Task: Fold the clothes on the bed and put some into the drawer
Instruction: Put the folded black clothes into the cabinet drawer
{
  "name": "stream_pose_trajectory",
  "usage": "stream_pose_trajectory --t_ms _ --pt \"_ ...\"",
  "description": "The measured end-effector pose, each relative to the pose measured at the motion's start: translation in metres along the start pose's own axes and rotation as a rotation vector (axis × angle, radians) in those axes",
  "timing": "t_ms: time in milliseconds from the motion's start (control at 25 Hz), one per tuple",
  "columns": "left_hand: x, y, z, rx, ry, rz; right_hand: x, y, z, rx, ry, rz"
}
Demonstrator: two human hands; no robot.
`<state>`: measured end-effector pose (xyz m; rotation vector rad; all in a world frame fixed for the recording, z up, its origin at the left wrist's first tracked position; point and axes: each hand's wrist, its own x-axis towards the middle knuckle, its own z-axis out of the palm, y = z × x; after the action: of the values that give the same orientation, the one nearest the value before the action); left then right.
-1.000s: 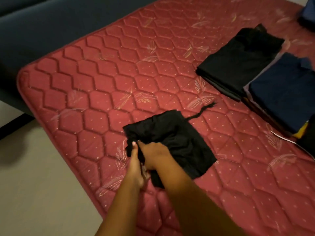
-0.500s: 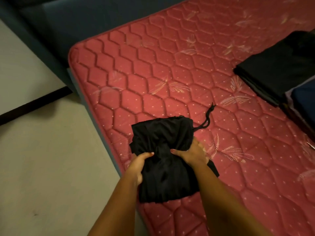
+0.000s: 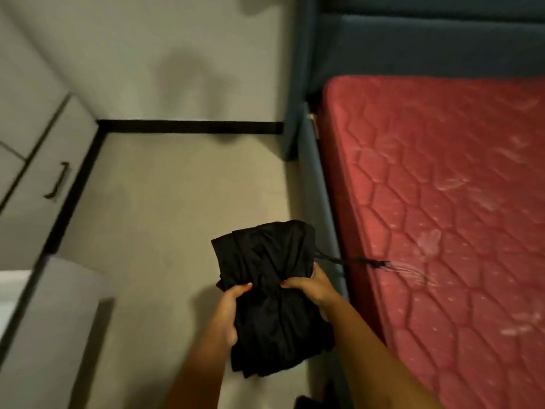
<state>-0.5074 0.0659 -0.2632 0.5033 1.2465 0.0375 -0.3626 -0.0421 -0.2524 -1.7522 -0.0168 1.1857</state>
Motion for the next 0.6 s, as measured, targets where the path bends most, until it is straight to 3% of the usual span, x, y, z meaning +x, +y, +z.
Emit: stream_pose_trajectory --t_ms 320,480,600 --pt "-0.157 0.15 -0.419 -0.448 0.115 0.415 -0.084 -0.082 0.469 -0.34 -0.564 -0.21" --pt "-0.202 0.118 -0.563 -0.631 0.197 0.435 -0.12 -0.055 0.626 -0.671 -0.785 -0.201" --pt "-0.186 0.072 -0.619 -0.709 0.248 0.402 -0.12 -0.011 0.689 -0.895 -0.879 -0.169"
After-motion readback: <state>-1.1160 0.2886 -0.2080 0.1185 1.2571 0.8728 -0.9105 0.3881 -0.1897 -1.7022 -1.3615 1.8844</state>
